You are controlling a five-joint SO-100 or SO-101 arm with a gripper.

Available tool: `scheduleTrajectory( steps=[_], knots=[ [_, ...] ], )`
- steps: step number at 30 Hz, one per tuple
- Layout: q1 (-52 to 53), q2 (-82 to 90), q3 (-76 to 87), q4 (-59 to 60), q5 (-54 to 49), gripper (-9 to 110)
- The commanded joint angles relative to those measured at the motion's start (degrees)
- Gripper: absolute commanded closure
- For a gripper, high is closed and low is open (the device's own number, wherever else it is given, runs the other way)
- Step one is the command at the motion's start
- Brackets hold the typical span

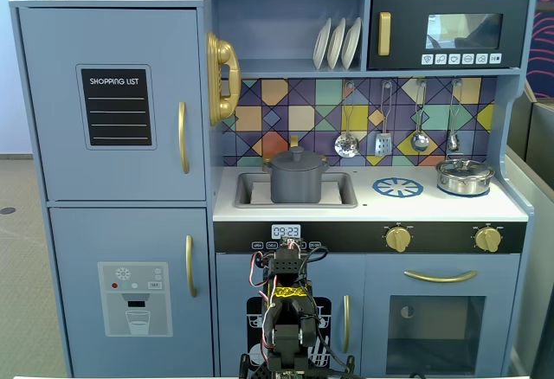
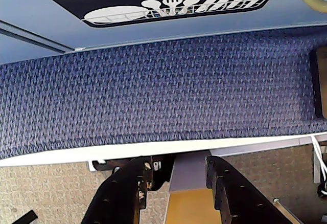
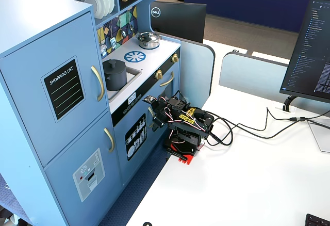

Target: Take off the lid from the gray recipient and place it on the counter

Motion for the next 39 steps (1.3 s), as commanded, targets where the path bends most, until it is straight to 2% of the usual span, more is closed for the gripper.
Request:
scheduleTrajectory(
  steps=[1, 14, 19, 27, 32, 39],
  knots=[
    [6.5, -0.18, 0.09, 10.37, -1.58, 101],
    [6.68, -0.18, 0.0, 9.84, -2.11, 101],
    [7.56, -1.05, -8.0, -1.85, 0.09, 101],
    [5.98, -13.45, -36.3, -33.4, -2.11, 101],
    [5.19, -21.45, -48.96, -39.81, -2.02, 93],
    [3.78, -24.17, -49.92, -51.59, -2.72, 85]
  ],
)
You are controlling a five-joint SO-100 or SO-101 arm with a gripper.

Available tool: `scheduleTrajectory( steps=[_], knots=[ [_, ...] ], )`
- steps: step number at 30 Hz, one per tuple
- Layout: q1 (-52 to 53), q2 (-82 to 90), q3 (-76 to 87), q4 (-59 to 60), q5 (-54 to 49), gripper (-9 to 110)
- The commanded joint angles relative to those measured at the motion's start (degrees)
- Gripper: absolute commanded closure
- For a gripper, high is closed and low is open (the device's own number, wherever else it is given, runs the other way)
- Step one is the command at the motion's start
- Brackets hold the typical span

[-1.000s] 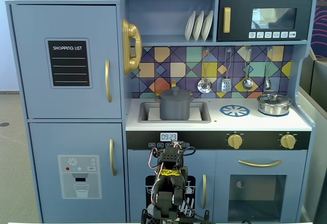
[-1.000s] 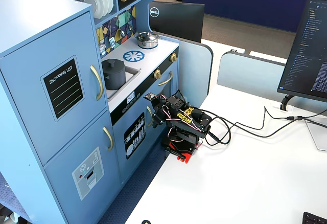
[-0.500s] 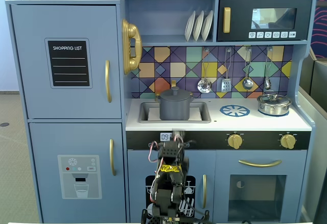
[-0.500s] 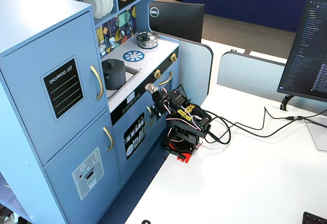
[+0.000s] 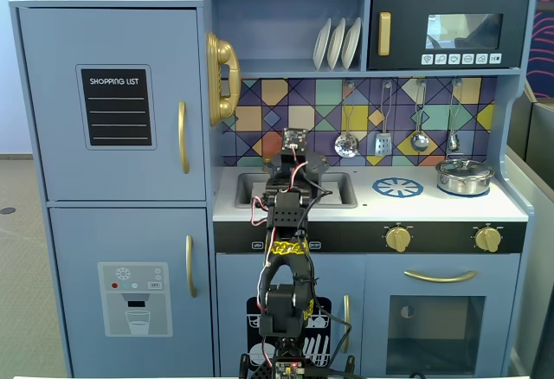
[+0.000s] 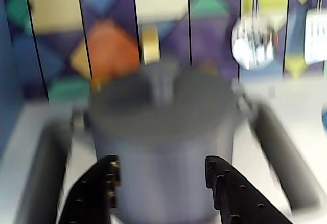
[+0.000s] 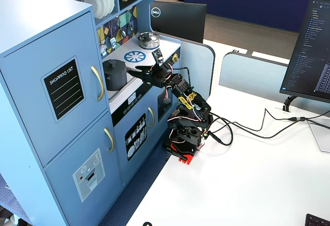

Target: Take off the lid from the gray recipient and place it on the counter

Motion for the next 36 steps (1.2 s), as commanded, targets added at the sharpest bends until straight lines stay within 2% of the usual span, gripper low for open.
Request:
scheduleTrajectory(
  steps=[1, 18, 36],
  knots=[
    [-1.14, -1.67, -3.52, -6.5, -0.97, 85],
    [0.0, -18.63, -6.59, -20.83, -2.72, 85],
    [0.0, -34.45, -15.12, -26.54, -3.08, 87]
  ],
)
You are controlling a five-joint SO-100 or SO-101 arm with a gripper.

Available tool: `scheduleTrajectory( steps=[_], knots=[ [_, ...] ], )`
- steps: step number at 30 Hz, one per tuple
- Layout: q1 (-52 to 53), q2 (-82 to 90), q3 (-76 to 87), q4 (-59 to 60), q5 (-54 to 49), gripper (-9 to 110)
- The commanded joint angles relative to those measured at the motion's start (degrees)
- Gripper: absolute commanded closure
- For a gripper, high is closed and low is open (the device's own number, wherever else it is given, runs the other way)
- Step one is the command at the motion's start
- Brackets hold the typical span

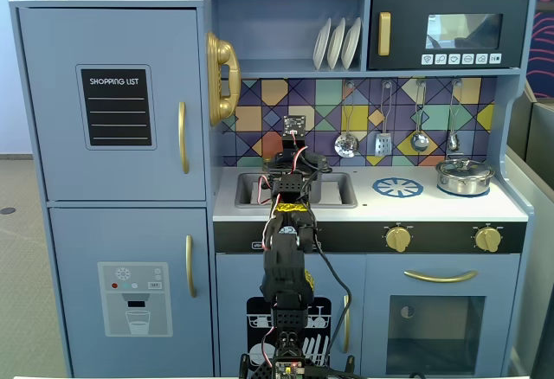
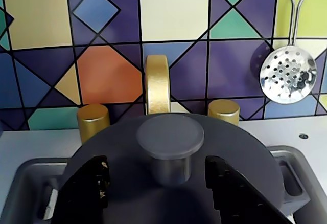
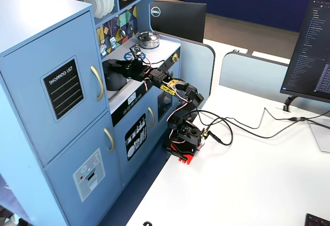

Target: Take off the lid from the gray recipient and place it on the counter

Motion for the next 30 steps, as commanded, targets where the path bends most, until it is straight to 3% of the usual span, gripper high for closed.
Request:
scheduleTrajectory(
  steps=[1, 10, 13, 23, 30],
  knots=[
    [0.97, -2.55, -5.01, -2.72, -0.53, 88],
    [0.7, -9.4, -9.84, -5.01, -1.05, 90],
    [0.53, -10.02, -10.46, -5.01, -1.05, 102],
    [-0.09, -6.77, -12.04, -6.33, -1.23, 102],
    [-1.05, -1.14, -15.21, -0.44, -3.34, 102]
  ],
)
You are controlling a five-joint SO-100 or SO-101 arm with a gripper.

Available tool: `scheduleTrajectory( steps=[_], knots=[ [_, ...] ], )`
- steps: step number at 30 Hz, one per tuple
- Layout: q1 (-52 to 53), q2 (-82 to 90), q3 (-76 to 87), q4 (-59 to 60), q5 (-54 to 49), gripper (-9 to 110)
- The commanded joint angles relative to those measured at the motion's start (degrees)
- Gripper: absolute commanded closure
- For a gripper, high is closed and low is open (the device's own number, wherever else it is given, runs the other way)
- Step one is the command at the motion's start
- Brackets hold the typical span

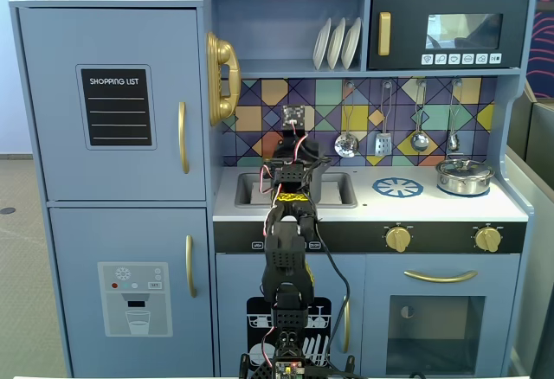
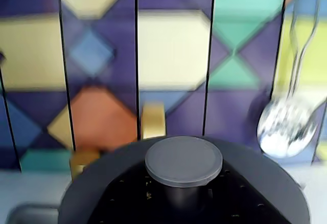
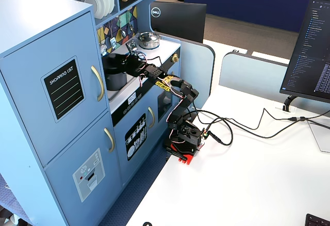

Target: Take off the lid from the gray recipient and place it on the counter

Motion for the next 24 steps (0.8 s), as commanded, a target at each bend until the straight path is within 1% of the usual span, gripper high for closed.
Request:
scheduleTrajectory(
  steps=[1, 4, 10, 15, 24],
  knots=[
    [-0.62, 6.68, -3.96, 1.58, -1.05, 102],
    [3.52, 7.47, -3.78, 1.85, -0.44, 102],
    [16.79, 7.82, -4.13, 2.55, 2.99, 102],
    [24.96, 7.91, -0.7, 0.97, 4.66, 102],
    [29.36, 3.96, 9.4, -9.23, 3.87, 102]
  ],
)
